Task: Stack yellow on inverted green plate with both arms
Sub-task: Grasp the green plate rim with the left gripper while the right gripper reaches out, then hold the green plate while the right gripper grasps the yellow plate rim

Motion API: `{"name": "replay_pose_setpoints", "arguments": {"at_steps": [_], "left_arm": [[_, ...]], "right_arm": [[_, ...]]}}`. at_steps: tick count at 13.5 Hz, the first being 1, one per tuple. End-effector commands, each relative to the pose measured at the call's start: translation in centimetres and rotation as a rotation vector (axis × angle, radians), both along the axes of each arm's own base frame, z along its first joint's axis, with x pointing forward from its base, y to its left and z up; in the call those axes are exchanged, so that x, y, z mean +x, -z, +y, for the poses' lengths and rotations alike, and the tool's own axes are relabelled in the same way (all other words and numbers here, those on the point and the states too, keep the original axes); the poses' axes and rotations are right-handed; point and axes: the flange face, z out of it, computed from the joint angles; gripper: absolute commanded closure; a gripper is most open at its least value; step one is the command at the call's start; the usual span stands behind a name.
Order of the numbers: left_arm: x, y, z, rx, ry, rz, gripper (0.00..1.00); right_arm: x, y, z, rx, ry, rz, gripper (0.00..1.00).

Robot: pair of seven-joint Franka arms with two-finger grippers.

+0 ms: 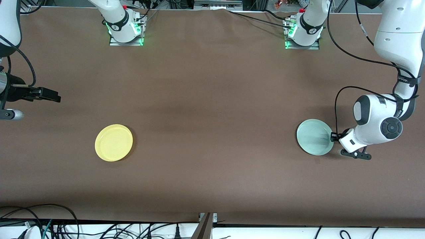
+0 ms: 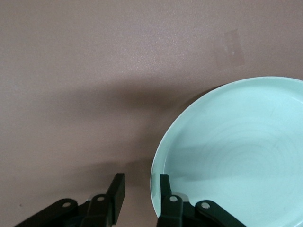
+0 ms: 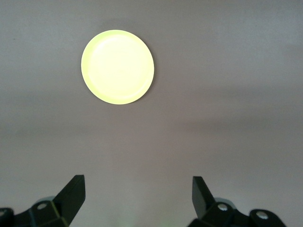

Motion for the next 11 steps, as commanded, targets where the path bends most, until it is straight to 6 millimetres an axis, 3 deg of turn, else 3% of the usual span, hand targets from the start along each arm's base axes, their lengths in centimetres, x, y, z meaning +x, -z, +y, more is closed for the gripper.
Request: {"name": "replay_pose_setpoints", "arguments": {"at_steps": [1,11], "left_arm": [[-0.1,-0.8,0.1,0.007,0.017,0.008,0.62],[-0.1,-0.4,-0.1,0.003,0.02,0.014,0.66]], "right_arm": [[1.0,1.7,-0.2,0.011,0.004,0.02,0.0],[4.3,9.5,0.1,0.032,0.016,0.03,0.0]]}}
